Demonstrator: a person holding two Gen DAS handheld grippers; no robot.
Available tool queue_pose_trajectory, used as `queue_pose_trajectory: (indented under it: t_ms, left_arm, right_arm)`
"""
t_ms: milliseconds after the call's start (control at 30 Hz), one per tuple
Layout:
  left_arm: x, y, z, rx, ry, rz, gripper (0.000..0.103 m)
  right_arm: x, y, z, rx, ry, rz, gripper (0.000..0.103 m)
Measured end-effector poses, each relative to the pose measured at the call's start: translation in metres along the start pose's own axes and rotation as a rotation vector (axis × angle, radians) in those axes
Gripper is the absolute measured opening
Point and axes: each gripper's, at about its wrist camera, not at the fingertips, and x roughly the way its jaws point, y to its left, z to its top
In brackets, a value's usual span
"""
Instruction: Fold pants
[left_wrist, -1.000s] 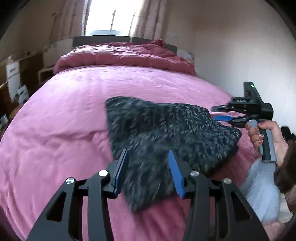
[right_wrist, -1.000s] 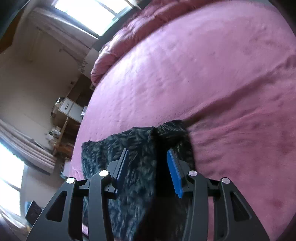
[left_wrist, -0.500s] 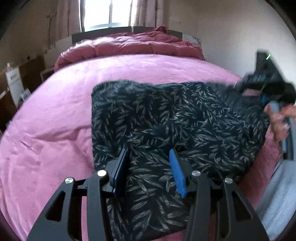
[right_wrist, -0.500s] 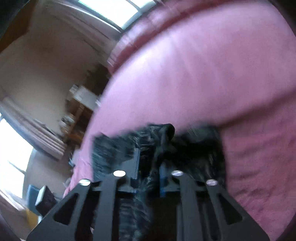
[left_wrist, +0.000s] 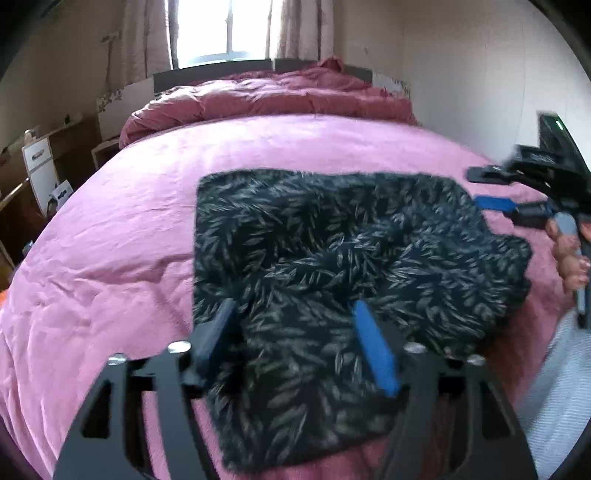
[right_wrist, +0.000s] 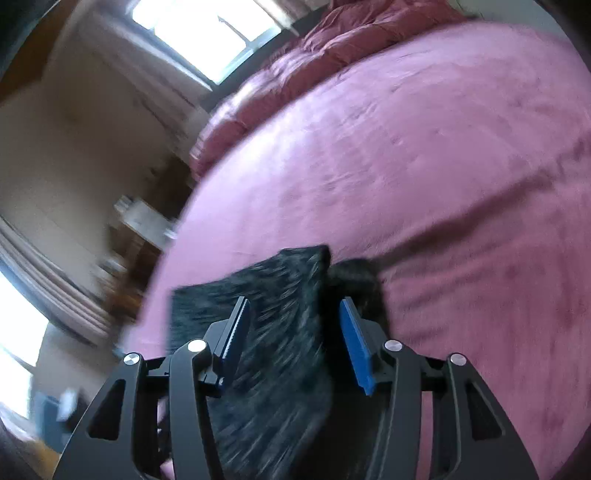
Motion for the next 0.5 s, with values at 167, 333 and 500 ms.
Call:
queue_pose_trajectory:
  t_ms: [167,333,500]
  left_arm:
    - [-0.014,0.005,-0.012,0.012,-0.037,0.013,0.075]
    - [-0.007,0.003,-0.016,0.016,0.010,0.023,0.074]
    - [-0.007,-0.002,-0.009,0.045,0.056,0.011,0.064]
  right_arm:
    - [-0.019,-0.002,-0.038,0.065,0.135,-0.047,0.049]
    - [-0.007,0.012,-0.054,0.011,0.209,-0.136,0.016]
    - [-0.007,0.033,-0.041,-0.073,0.169,-0.200,0.008]
